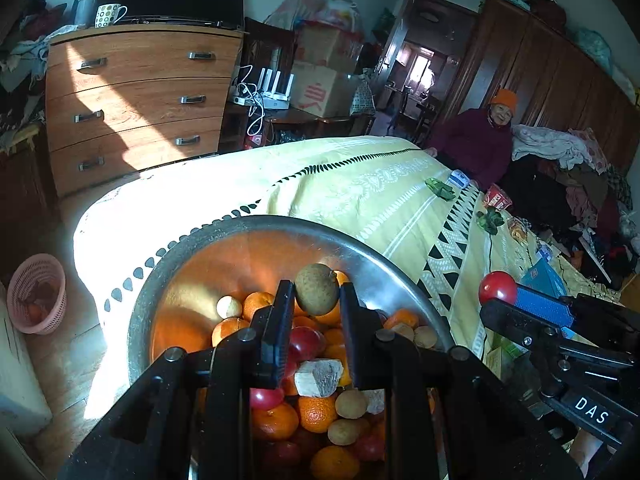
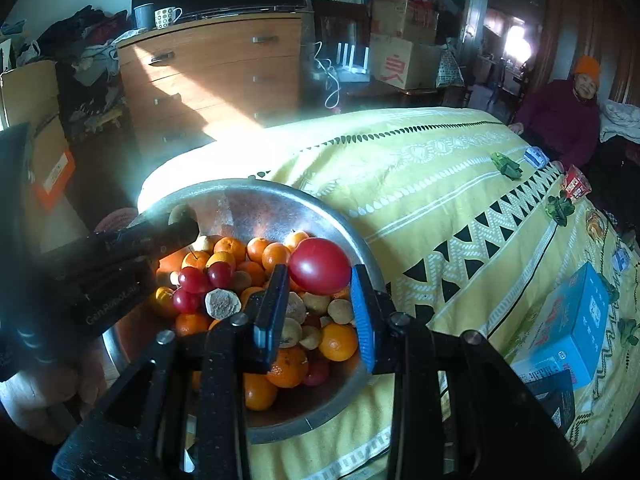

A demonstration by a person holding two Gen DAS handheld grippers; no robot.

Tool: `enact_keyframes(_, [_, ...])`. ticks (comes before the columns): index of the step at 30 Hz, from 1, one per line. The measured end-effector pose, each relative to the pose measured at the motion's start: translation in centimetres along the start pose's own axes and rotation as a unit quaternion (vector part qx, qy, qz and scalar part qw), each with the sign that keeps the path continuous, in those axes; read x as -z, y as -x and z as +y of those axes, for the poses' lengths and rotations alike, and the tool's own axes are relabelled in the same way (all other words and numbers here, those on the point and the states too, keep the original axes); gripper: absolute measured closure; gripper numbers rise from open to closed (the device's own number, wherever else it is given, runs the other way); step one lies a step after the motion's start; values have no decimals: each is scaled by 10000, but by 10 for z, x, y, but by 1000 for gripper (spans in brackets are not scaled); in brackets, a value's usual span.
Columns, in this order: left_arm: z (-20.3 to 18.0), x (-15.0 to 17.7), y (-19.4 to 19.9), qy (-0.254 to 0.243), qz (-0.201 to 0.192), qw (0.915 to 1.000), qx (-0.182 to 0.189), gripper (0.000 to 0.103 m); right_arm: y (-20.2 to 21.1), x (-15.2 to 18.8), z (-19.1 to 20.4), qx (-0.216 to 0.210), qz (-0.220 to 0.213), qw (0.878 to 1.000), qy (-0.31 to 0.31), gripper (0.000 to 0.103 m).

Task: Organize fruits
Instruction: 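Open both tools to drop the kiwi and tomato into the bowl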

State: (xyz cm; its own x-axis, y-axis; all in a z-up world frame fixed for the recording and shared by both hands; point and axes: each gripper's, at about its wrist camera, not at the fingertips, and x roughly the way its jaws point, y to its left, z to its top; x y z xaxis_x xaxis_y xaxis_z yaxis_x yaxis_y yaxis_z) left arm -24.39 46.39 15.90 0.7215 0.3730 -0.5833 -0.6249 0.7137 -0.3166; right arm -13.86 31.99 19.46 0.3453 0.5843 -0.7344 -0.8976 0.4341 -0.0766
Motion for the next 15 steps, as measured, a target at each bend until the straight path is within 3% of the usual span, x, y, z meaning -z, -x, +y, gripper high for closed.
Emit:
enact_keyframes(14, [12,3,-12,89,183,9997,-139,80,-17,-2,11,-185,186,9996,-47,71])
enact_keyframes(15, [13,4,-12,111,196,9996,-152,74,-17,-2,12,-211,192,9996,-58,71])
